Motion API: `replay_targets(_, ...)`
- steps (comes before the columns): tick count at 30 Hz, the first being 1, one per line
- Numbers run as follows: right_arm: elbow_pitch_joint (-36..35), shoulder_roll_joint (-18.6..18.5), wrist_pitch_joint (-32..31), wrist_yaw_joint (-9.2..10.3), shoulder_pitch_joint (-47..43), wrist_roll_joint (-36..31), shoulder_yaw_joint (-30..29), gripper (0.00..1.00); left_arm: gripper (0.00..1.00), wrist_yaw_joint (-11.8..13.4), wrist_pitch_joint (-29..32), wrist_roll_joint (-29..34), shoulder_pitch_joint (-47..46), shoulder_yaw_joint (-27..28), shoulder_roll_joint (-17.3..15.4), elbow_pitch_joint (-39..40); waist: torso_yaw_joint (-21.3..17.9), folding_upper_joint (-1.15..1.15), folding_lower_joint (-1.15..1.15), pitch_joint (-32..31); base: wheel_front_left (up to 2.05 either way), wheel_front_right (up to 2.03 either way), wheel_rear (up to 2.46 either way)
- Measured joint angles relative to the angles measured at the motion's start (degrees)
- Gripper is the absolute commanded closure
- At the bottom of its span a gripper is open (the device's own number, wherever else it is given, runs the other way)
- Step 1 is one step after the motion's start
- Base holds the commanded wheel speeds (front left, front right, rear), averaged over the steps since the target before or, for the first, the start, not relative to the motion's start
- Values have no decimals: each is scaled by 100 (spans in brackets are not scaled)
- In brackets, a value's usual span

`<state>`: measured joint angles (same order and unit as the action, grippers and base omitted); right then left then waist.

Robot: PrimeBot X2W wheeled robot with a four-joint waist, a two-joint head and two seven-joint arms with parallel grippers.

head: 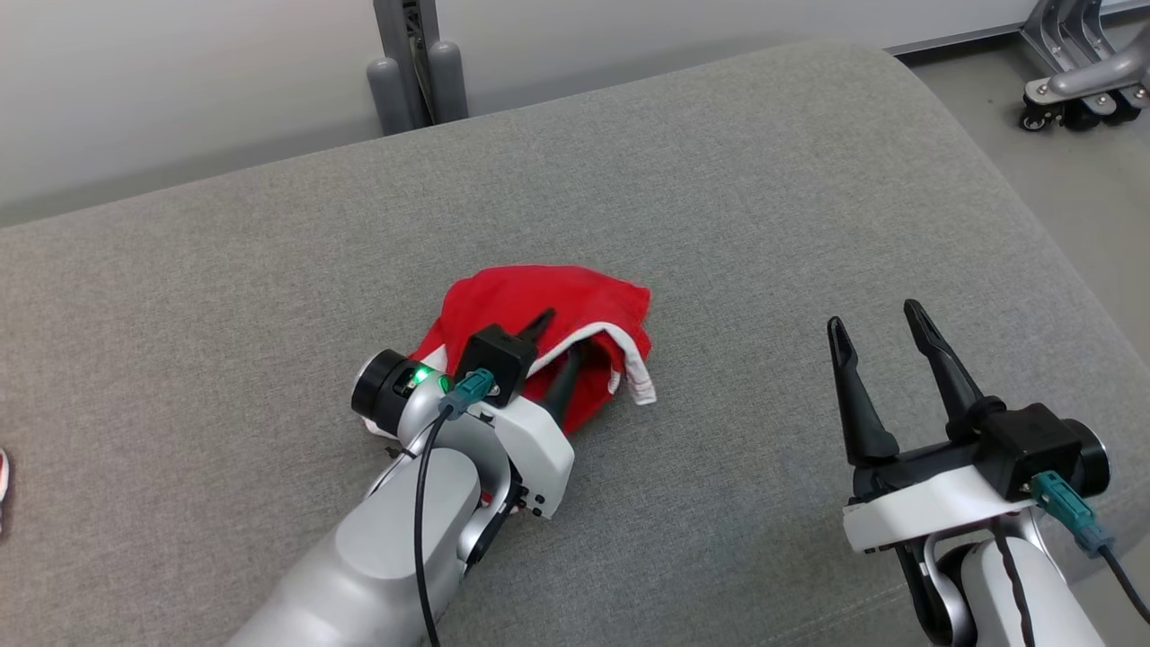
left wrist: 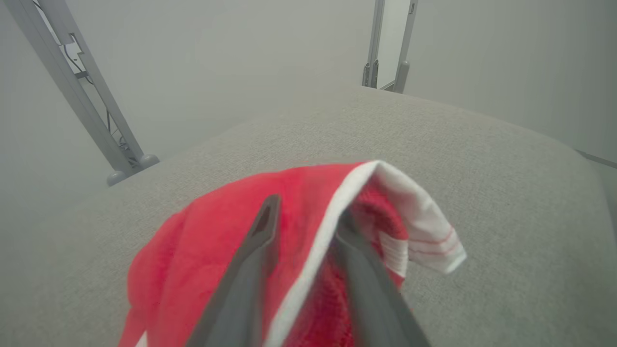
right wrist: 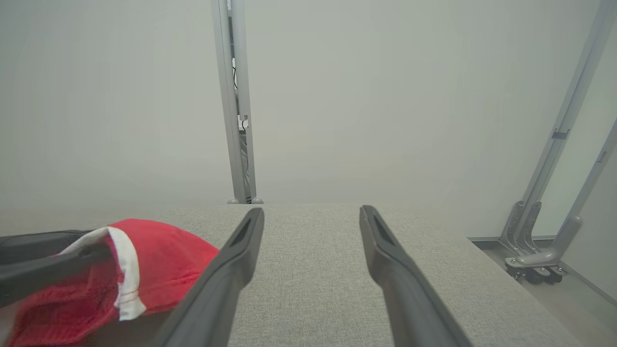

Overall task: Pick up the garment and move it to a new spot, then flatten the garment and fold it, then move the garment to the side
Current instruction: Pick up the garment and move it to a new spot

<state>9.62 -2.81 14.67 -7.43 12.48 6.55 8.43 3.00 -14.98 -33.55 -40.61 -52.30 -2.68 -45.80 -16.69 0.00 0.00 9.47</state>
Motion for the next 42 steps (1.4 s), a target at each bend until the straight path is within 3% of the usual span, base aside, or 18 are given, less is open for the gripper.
replay_targets(12,53,2,8,0,20,-45,-179,0,0,25,0,-303,-127,-200,-8,42,335,0,0,-147,0,0,0)
replay_targets(18,85,4,16,0,-19,-82,-303,0,0,67,0,-105,32,107,-12,378,621,0,0,-347,0,0,0)
replay_targets(26,43,5,22,0,-140,-101,-387,0,0,366,-1,332,453,1085,-286,1392,1015,0,0,-667,0,0,0)
replay_targets(34,-189,5,32,0,-236,-146,-482,0,0,672,-1,1076,1358,2374,-537,2996,1391,0,0,-901,0,0,0)
replay_targets(38,-356,5,33,1,-321,-237,-535,0,0,690,-1,1553,2146,3166,-514,3789,1505,0,0,-955,0,0,0)
replay_targets(42,-405,7,33,0,-414,-301,-556,0,0,611,-1,1745,2607,3582,-382,4099,1521,0,0,-957,0,0,0)
